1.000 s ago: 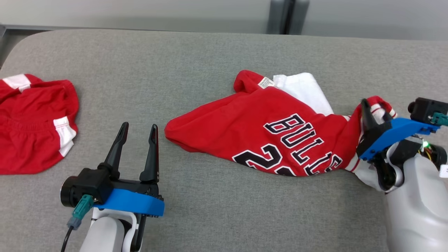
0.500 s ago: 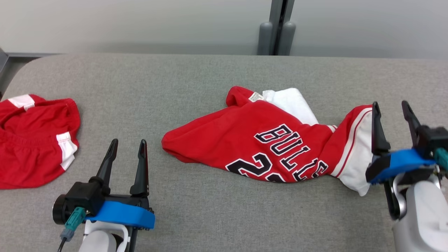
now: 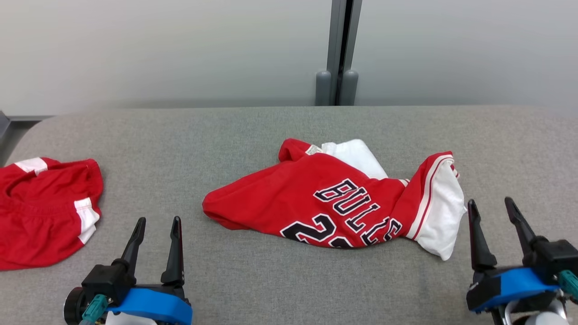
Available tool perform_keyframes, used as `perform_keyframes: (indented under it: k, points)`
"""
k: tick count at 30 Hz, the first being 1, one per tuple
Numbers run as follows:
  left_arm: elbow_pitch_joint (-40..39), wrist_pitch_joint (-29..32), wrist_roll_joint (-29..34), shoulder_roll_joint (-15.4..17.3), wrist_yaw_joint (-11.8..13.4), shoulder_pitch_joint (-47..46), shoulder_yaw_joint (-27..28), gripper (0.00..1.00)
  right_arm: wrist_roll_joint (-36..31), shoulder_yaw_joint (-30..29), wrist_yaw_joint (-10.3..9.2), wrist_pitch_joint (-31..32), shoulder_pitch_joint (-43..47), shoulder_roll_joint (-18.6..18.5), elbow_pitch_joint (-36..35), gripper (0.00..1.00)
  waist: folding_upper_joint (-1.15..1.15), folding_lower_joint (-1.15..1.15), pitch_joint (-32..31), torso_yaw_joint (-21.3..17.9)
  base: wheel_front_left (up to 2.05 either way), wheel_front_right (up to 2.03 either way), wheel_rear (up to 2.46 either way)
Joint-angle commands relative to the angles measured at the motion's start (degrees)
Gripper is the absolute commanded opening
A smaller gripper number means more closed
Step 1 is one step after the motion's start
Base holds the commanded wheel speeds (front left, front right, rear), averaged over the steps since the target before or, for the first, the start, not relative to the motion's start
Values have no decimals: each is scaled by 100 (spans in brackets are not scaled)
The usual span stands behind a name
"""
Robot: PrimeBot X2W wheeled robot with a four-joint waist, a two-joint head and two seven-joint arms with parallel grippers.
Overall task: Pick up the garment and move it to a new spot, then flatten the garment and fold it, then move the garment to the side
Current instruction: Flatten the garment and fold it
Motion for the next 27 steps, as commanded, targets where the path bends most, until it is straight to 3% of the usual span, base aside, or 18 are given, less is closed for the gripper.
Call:
perform_keyframes:
  k: [1,17,27]
  points:
    - [27,-15,25,7,-34,55,35,100,155,-2,1,39,196,1,-121,100,0,1,-75,-18,0,0,0]
    - [231,-15,57,48,-33,90,99,100,804,203,1,203,765,1,-564,100,0,1,-138,-145,0,0,0]
    - [723,266,-51,189,-33,-687,-78,100,857,280,1,196,567,1,-586,100,0,1,245,-295,0,0,0]
